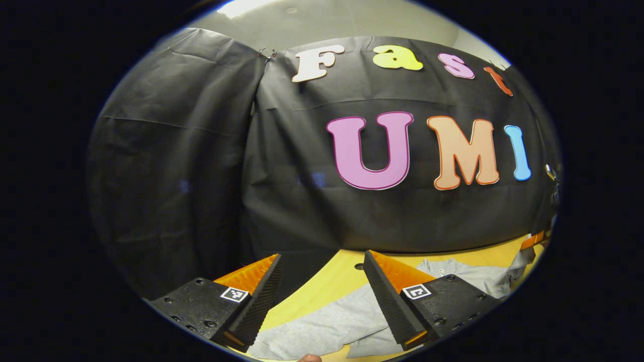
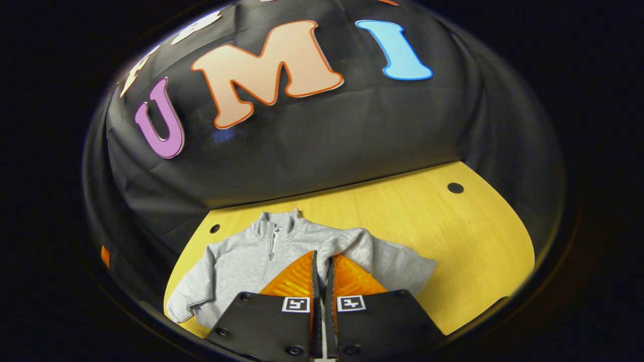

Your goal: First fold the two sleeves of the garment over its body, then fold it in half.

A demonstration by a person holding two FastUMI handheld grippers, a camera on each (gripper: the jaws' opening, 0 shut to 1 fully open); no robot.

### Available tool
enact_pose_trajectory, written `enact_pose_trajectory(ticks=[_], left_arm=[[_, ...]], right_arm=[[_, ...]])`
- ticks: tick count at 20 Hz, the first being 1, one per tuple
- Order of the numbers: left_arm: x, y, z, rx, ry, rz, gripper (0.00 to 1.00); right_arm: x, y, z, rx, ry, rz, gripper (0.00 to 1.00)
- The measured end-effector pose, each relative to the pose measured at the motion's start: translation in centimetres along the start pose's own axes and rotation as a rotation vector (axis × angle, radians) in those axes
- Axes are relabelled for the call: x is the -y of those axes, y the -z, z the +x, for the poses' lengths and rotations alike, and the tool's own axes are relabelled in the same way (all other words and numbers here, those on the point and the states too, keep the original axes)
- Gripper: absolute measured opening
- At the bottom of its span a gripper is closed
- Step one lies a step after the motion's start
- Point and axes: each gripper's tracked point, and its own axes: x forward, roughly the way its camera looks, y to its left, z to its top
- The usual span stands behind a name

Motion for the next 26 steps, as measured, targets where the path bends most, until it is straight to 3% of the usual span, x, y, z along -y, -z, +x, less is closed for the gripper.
enact_pose_trajectory(ticks=[5,6,7,11,16,17,18,20,26], left_arm=[[-3.6,1.1,-0.6,-0.023,-0.054,0.002,0.95],[-4.3,1.3,-0.7,-0.028,-0.064,0.001,0.99],[-5.0,1.4,-0.8,-0.032,-0.075,0.003,0.95],[-7.8,1.5,-1.2,-0.03,-0.116,0.018,0.95],[-11.0,2.1,-2.3,-0.037,-0.17,0.025,0.95],[-11.7,2.4,-2.6,-0.045,-0.182,0.025,0.99],[-12.3,2.7,-2.8,-0.053,-0.193,0.027,0.95],[-13.4,3.3,-3.3,-0.067,-0.213,0.032,0.95],[-16.1,4.1,-4.5,-0.088,-0.256,0.051,1.0]], right_arm=[[-6.3,0.4,2.1,-0.013,-0.082,-0.06,0.05],[-7.9,0.8,2.4,-0.018,-0.102,-0.067,0.05],[-9.3,1.2,2.7,-0.023,-0.12,-0.076,0.05],[-14.2,2.6,4.2,-0.05,-0.179,-0.125,0.05],[-19.0,4.9,6.5,-0.093,-0.218,-0.136,0.05],[-19.8,5.4,7.1,-0.095,-0.222,-0.141,0.05],[-20.6,6.2,7.4,-0.101,-0.227,-0.147,0.05],[-22.4,8.0,8.2,-0.126,-0.244,-0.161,0.05],[-26.1,14.2,11.1,-0.245,-0.261,-0.198,0.05]])
